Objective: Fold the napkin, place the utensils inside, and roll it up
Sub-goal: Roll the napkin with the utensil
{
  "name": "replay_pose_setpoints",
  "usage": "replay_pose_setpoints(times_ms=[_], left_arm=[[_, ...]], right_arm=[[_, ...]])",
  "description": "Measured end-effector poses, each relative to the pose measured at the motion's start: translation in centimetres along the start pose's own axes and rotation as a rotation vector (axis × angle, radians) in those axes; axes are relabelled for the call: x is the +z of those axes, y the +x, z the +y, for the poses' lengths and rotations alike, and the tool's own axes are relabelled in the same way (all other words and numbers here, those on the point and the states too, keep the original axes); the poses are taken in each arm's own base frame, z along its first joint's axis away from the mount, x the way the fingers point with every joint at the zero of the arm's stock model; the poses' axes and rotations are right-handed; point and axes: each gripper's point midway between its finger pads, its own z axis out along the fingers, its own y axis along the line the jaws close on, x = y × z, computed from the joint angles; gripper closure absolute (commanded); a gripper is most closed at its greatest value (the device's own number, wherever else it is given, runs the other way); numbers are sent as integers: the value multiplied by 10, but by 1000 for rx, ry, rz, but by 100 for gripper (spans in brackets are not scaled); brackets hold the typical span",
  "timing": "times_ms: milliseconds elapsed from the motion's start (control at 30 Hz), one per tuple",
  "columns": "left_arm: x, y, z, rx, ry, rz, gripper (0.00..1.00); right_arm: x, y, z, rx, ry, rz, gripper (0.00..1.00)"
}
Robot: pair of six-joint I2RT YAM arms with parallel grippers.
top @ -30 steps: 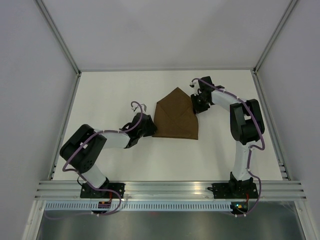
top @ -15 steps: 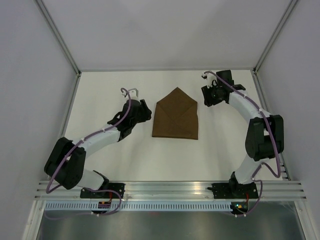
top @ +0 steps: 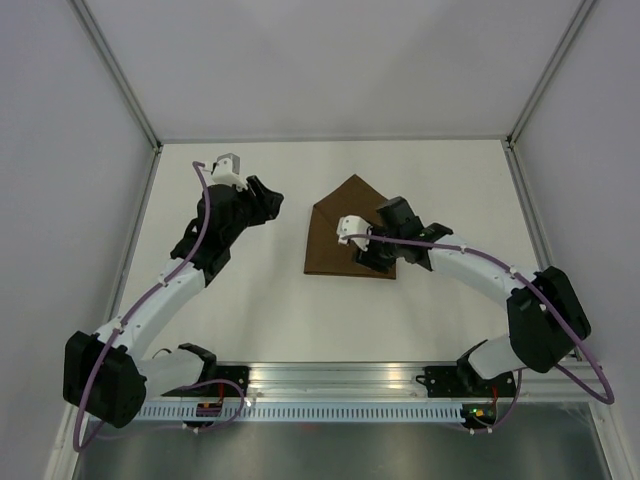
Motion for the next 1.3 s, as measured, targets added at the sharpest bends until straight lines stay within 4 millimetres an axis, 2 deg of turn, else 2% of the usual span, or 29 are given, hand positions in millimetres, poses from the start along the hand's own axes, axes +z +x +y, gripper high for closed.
replay_pose_setpoints(times_ms=[133, 233, 567, 967, 1300], left_arm=[[-6, -8, -6, 7, 24, -13, 44], [-6, -5, -4, 8, 18, 0, 44], [-8, 2, -1, 16, 17, 34, 44], [-9, 5, -4, 34, 37, 47, 44], [-8, 12, 0, 48, 38, 59, 44]], right_arm=[[11, -10, 21, -121, -46, -8, 36], [21, -15, 34, -180, -76, -13, 36], [45, -10, 56, -258, -138, 16, 36], [70, 4, 56, -287, -145, 54, 39], [75, 7, 46, -297, -127, 46, 42]])
